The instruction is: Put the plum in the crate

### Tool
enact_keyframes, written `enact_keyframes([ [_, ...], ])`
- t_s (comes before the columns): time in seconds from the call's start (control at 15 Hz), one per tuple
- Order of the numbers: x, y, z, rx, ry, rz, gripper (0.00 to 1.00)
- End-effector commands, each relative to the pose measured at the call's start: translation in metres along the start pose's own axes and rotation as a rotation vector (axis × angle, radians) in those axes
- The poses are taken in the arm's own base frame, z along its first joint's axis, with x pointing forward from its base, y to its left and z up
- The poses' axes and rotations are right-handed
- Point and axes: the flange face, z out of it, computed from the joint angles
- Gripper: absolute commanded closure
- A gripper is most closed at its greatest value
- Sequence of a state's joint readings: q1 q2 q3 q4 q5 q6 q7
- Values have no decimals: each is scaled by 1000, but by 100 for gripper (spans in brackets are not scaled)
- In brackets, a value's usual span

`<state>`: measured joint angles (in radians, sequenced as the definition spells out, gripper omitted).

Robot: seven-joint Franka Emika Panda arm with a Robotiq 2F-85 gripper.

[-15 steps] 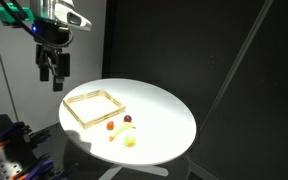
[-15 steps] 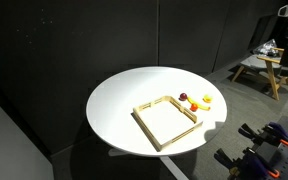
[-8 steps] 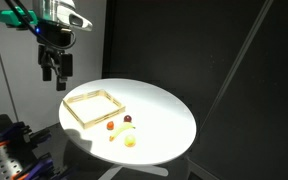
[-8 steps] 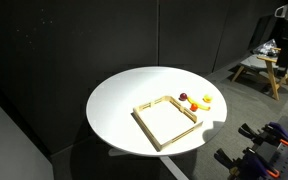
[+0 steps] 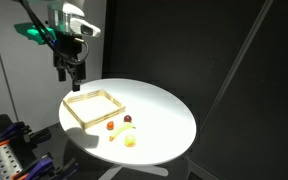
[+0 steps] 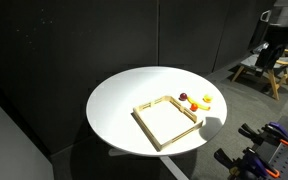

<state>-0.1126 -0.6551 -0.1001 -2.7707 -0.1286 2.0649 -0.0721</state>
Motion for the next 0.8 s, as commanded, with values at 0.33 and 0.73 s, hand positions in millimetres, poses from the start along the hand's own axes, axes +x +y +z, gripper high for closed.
enact_keyframes([
  [0.33,67,6,20,68,21,59,0],
  [0.73,120,11,26,85,0,78,0],
])
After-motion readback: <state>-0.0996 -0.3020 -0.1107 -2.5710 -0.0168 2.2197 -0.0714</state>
